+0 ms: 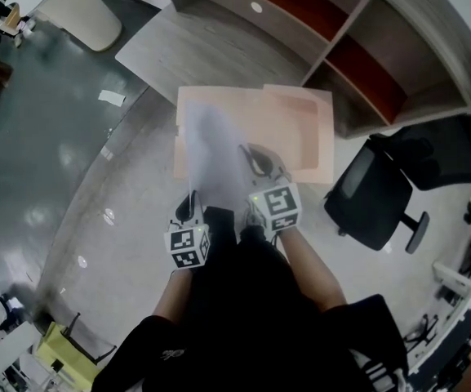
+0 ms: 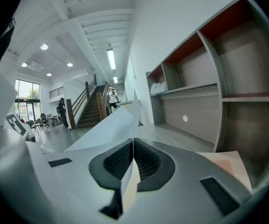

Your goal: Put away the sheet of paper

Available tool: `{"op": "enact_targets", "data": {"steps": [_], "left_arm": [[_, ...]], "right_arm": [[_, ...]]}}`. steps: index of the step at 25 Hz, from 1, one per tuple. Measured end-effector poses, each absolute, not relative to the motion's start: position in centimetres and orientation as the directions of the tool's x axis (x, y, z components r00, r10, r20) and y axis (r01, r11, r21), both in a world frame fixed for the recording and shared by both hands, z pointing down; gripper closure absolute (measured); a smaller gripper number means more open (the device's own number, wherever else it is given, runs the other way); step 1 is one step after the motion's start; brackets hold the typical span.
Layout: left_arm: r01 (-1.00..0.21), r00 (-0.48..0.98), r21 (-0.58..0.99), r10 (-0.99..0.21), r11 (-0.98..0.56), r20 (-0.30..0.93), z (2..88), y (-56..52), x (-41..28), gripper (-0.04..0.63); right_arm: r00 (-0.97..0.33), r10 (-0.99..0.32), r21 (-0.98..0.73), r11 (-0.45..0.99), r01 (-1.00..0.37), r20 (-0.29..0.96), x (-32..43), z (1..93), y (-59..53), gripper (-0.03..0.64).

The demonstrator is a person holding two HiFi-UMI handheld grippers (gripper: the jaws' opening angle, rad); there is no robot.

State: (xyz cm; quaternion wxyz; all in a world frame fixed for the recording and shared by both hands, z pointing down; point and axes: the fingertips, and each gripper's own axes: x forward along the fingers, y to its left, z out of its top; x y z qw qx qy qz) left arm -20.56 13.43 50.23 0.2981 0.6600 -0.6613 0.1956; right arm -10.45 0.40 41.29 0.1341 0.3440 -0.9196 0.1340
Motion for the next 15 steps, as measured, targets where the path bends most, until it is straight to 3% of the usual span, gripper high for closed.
{"op": "enact_targets", "data": {"steps": [15], "left_arm": [[-0.963,0.229,0.265,-0.655,-0.045,0.72,56.3,7.7,-24.8,0.549]], "right_arm": [[-0.624,-0.584,-0.144,0.66,-0.738,0.52,-14.5,48.1,-5.9,0.598]]}}
